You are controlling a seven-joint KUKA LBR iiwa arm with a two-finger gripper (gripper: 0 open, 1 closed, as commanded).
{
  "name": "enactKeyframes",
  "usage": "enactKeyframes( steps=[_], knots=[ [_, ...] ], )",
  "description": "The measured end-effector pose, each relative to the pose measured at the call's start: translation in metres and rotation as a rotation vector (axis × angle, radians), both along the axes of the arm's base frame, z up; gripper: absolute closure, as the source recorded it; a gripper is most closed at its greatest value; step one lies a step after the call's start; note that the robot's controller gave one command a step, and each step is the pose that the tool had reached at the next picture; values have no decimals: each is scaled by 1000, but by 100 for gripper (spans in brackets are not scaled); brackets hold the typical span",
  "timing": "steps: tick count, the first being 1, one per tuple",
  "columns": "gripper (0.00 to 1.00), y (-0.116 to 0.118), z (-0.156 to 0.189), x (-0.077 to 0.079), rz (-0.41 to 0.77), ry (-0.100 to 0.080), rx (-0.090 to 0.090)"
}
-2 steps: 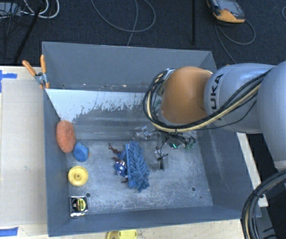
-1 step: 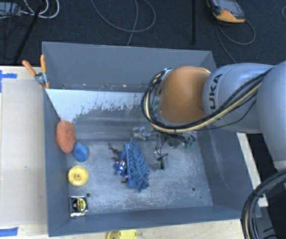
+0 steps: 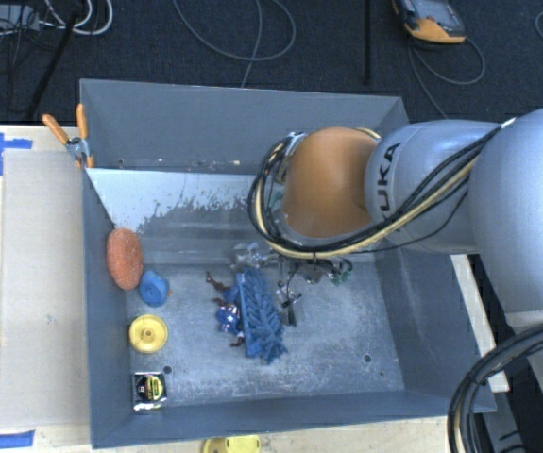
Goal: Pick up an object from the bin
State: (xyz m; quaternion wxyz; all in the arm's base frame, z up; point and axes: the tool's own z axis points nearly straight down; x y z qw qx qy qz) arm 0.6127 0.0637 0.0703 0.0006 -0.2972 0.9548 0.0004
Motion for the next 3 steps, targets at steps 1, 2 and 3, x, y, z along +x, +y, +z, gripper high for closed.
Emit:
enactKeyframes(
  steps=[1,2,3],
  knots=[
    [100,6,-1,-30,236,2,0],
    [100,6,-1,-30,235,3,0],
    [100,-19,150,-95,244,-1,0]
  ],
)
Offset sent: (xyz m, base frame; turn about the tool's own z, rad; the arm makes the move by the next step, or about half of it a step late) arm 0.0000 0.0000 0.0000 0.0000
